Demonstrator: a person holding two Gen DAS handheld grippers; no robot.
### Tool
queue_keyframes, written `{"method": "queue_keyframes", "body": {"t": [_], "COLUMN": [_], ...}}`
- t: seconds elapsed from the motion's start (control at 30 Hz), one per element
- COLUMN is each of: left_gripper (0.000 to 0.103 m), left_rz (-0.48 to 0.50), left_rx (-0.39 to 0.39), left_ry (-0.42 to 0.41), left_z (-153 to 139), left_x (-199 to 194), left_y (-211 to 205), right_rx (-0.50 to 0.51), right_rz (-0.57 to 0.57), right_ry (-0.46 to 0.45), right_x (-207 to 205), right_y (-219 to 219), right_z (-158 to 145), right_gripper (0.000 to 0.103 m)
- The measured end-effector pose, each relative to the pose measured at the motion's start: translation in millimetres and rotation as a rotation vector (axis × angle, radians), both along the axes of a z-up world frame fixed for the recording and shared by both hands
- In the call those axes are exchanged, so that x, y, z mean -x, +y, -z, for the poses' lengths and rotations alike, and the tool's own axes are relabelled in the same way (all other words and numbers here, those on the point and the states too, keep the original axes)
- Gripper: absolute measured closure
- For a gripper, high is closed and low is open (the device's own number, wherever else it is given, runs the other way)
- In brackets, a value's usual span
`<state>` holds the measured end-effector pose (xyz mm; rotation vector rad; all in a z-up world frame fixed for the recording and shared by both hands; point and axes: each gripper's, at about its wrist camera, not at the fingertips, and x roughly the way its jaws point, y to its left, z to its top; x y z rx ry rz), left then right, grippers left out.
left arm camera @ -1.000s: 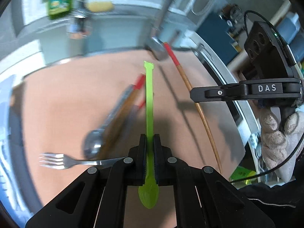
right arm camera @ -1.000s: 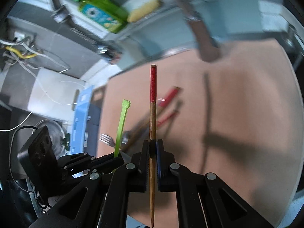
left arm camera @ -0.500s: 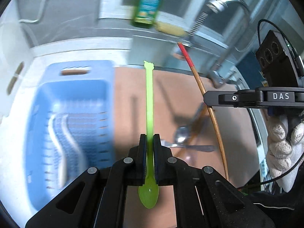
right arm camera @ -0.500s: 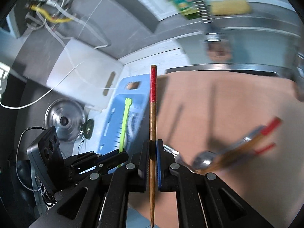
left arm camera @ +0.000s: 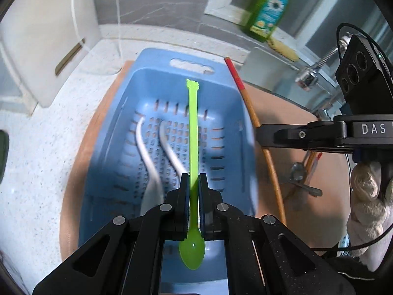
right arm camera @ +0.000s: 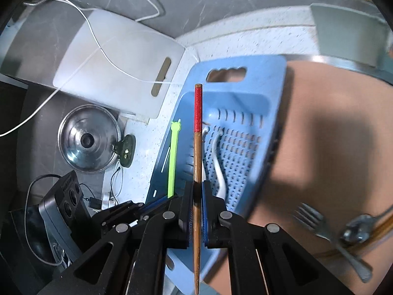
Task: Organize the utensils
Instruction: 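Carry the green spoon with the left tool while the right tool carries the chopstick to the basket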
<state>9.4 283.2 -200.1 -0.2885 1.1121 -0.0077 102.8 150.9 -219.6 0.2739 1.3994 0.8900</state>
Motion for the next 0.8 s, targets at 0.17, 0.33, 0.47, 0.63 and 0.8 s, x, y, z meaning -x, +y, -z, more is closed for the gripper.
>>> {"method": "queue_keyframes", "body": {"t": [0.17,0.33,0.47,0.63,0.8], "left_gripper": [0.098,0.098,0.098,0.098,0.098], "left_rz": [-0.012,-0.019,-0.023,-0.023,-0.023], "left_rx": [0.013,0.016,0.027,0.022,0.018], "left_ry": [0.017,0.038,0.051,0.069,0.086], "left_z": [11.7,23.9,32.1,38.3,43.1], "left_x": [-5.6,-11.8,-16.1,-18.8,-21.0], "left_y": [5.5,10.8,13.4,14.6,15.4], "right_rx": [0.045,0.098,0.126,0.153,0.171], "right_rz": [0.020,0.037,0.041,0.024,0.010], "right_ry": [0.013,0.005,0.004,-0.003,-0.023], "right_x": [-2.8,-8.0,-12.5,-14.4,-16.5], "right_y": [21.8,32.0,38.6,45.7,49.0], "right_z": [18.8,36.3,46.9,52.4,50.9], "right_gripper": [0.097,0.097,0.097,0.097,0.097]}}
